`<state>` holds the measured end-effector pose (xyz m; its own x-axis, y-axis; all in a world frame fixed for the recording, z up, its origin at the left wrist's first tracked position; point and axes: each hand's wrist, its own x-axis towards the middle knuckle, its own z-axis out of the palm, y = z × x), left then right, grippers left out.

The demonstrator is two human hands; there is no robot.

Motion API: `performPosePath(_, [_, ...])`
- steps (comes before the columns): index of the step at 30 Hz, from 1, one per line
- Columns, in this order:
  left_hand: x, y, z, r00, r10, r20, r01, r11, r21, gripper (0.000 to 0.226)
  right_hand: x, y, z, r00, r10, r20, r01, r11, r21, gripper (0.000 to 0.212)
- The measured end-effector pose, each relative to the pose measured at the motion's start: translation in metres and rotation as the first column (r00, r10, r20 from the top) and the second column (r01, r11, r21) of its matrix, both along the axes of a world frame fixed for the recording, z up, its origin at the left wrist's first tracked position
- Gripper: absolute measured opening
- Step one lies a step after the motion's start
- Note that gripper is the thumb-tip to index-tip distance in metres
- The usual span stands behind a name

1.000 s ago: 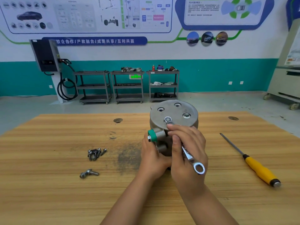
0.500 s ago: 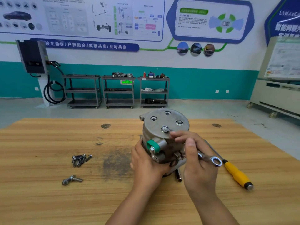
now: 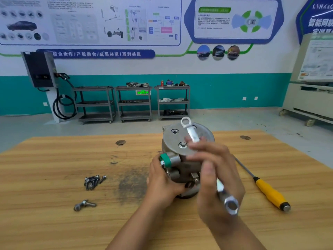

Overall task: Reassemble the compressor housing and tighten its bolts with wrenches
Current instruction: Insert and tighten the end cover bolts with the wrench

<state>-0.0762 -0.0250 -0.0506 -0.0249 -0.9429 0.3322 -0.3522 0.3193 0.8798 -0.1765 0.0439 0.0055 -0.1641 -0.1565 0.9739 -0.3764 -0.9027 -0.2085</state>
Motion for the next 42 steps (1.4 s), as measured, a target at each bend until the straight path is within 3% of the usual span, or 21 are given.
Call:
performPosePath(4, [0.008,-0.01,-0.001,0.99,-0.135,-0.038,0.138,0.988,0.065,0.094,-0.022,-0.029,0.026,0.983,-0.074,0.167,0.03,0.967,0.254,0.024])
performPosePath(7, [0.016,-0.011,-0.003,0.987,-0.153,-0.047,0.156,0.986,0.053,0.069,-0.042,-0.055,0.024,0.968,-0.057,0.245,-0.078,0.86,0.505,0.026])
performPosePath(11, [0.025,-0.004,0.001,0.995,-0.089,-0.05,0.089,0.996,-0.001,0.072,-0.053,-0.071,0.007,0.963,0.049,0.266,-0.223,0.699,0.679,0.032])
performPosePath(15, [0.043,0.009,0.0,0.997,-0.077,0.023,0.078,0.996,-0.038,0.078,-0.045,-0.066,-0.019,0.938,-0.027,0.346,-0.237,0.678,0.696,0.032])
performPosePath(18, [0.055,0.024,-0.005,0.986,-0.159,0.056,0.158,0.987,0.024,0.105,-0.037,-0.058,-0.043,0.917,-0.085,0.39,-0.211,0.726,0.654,0.033])
performPosePath(24, [0.032,0.037,0.008,0.989,-0.104,-0.108,0.103,0.995,-0.019,0.124,-0.039,-0.062,-0.058,0.798,-0.222,0.561,-0.247,0.728,0.639,0.032])
performPosePath(29, [0.027,0.02,0.016,0.969,-0.038,-0.243,0.024,0.998,-0.059,0.092,-0.053,-0.074,-0.062,0.866,-0.241,0.438,-0.161,0.696,0.7,0.026])
performPosePath(33, [0.031,0.014,0.014,0.956,-0.04,-0.289,0.023,0.998,-0.063,0.089,-0.056,-0.085,-0.063,0.934,-0.137,0.329,-0.189,0.591,0.784,0.02])
performPosePath(36, [0.032,0.013,0.011,0.941,-0.055,-0.335,0.044,0.998,-0.041,0.089,-0.045,-0.09,-0.064,0.907,-0.075,0.415,-0.305,0.561,0.769,0.027])
performPosePath(39, [0.037,0.012,0.005,0.948,-0.073,-0.311,0.073,0.997,-0.013,0.093,-0.04,-0.094,-0.071,0.884,-0.165,0.438,-0.259,0.607,0.751,0.026])
performPosePath(42, [0.044,0.012,0.002,0.963,-0.101,-0.248,0.103,0.995,-0.006,0.09,-0.038,-0.095,-0.072,0.874,-0.141,0.465,-0.302,0.593,0.746,0.028])
